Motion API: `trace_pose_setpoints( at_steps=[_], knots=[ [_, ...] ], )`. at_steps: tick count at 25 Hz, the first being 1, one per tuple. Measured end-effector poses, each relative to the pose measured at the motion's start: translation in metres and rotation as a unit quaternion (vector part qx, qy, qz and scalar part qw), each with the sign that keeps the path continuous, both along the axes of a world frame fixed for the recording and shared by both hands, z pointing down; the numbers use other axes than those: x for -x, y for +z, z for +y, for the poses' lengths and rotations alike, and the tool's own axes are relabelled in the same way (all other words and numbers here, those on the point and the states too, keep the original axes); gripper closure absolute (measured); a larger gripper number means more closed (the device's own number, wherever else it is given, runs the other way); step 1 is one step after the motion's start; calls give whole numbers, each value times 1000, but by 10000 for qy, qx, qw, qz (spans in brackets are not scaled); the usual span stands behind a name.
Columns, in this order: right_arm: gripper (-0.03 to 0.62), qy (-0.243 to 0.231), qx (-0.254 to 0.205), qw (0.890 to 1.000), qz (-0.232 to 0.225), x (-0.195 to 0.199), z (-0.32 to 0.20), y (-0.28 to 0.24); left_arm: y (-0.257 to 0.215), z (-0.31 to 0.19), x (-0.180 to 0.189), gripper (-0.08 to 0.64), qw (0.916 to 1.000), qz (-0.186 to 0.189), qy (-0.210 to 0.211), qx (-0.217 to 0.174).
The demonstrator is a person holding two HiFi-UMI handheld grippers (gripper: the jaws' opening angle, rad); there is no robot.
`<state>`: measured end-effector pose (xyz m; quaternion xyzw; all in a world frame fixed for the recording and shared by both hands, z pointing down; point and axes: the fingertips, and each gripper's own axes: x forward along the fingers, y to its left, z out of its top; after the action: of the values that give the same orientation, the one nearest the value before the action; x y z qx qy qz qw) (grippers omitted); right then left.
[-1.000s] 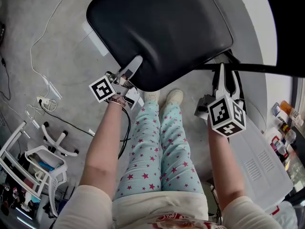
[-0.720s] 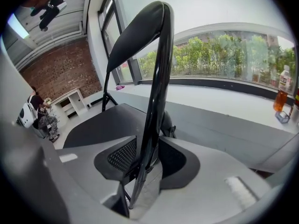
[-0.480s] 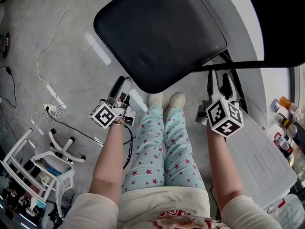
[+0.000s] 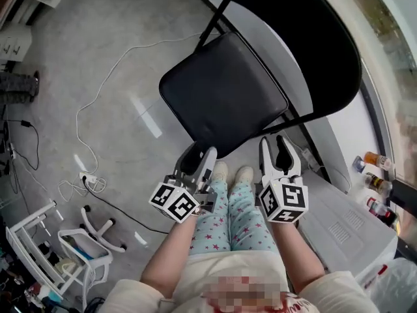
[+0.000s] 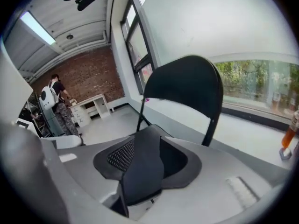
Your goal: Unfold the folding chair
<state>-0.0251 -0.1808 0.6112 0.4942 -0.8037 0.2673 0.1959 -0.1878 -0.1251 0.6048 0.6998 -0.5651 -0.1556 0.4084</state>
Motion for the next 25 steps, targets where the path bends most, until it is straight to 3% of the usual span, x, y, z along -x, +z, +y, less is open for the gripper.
trace_pose_setpoints(
  at_steps=[4, 8, 14, 18, 25],
  knots=[
    [430, -265, -584, 9976, -247, 28, -6, -76, -63, -15, -34, 422, 9927, -938, 734, -182],
    [464, -313, -838, 9944, -556, 41, 1, -140, -124, -9, -47, 451, 9892, -972, 960, -526],
    [565, -266, -1266, 9896, -624, 38, 16, -210, -201, -3, -48, 491, 9832, -1114, 1026, -1017],
    [569, -353, -1507, 9855, -698, 40, 37, -245, -250, 7, -46, 534, 9810, -1003, 871, -1414],
    [569, -714, -1936, 9758, -716, 52, 65, -285, -286, 24, -55, 552, 9709, -1439, 1045, -1605]
  ],
)
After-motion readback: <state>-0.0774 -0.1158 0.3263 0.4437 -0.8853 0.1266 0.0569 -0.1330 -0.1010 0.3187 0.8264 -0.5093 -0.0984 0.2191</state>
